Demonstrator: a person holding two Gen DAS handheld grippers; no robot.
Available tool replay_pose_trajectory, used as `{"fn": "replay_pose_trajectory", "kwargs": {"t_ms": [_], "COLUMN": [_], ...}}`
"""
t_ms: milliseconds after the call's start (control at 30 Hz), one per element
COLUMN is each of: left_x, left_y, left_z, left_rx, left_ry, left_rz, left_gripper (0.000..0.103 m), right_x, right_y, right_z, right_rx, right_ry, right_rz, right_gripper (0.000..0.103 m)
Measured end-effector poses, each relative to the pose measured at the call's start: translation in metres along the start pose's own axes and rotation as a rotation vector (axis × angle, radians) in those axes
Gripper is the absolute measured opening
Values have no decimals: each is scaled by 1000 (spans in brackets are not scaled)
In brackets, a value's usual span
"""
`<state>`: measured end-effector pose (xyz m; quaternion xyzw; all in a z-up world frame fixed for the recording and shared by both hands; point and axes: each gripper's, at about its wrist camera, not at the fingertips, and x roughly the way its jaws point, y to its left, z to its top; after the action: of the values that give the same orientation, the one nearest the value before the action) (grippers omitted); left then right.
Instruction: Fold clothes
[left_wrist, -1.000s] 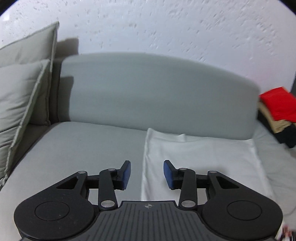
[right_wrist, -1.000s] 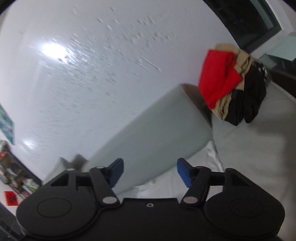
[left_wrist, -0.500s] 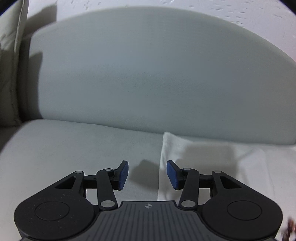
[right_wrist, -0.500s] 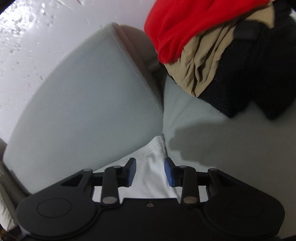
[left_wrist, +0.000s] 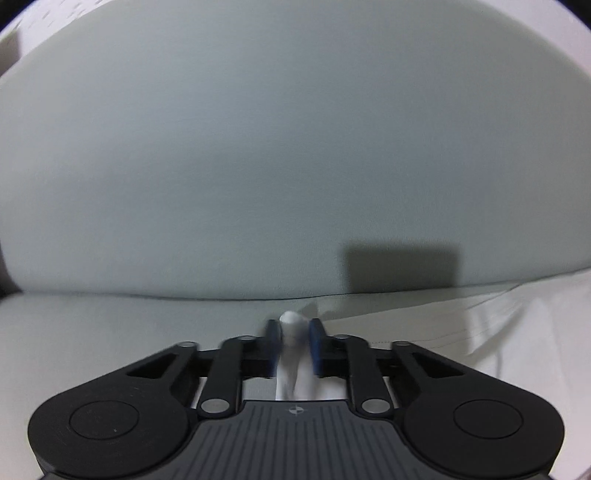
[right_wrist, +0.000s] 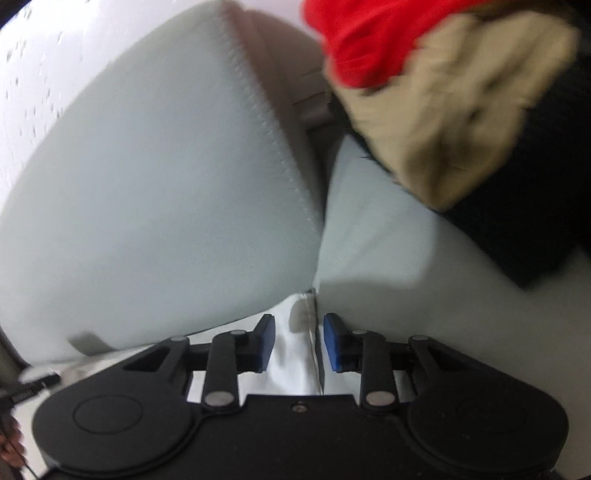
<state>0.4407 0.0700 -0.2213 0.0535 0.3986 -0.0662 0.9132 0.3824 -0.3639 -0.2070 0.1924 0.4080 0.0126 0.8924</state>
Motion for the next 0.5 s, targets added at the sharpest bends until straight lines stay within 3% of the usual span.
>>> {"fn": "replay_pose_trajectory", "kwargs": {"t_ms": [100, 133, 200, 267, 367, 467, 500], "left_x": [-5, -8, -11, -5, -4, -16, -21], "left_y": [-11, -10, -2, 13, 22, 32, 37], "left_z": [-5, -6, -9, -11, -14, -17, -18], "left_rx": [65, 48, -17, -125, -183, -186, -195], "left_ry": [-42, -61, -85, -60, -30, -24, -27], "left_rz": [64, 92, 135, 154, 133, 86, 66], "left_gripper": [4, 3, 4, 4, 7, 21, 32], "right_x": [7, 8, 2, -3, 1, -7, -12], "right_y": [14, 18, 22, 20, 12, 7, 4], "right_z": [-6, -8, -15, -22, -33, -37, -38], "right_rx": [-62, -78, -84, -47, 2, 39, 59], "right_ry": [0, -4, -60, -112, -86, -49, -43], "right_rz": [-42, -52, -77, -89, -83, -23, 1], "right_gripper": [18, 6, 5, 5, 5, 12, 19]}}
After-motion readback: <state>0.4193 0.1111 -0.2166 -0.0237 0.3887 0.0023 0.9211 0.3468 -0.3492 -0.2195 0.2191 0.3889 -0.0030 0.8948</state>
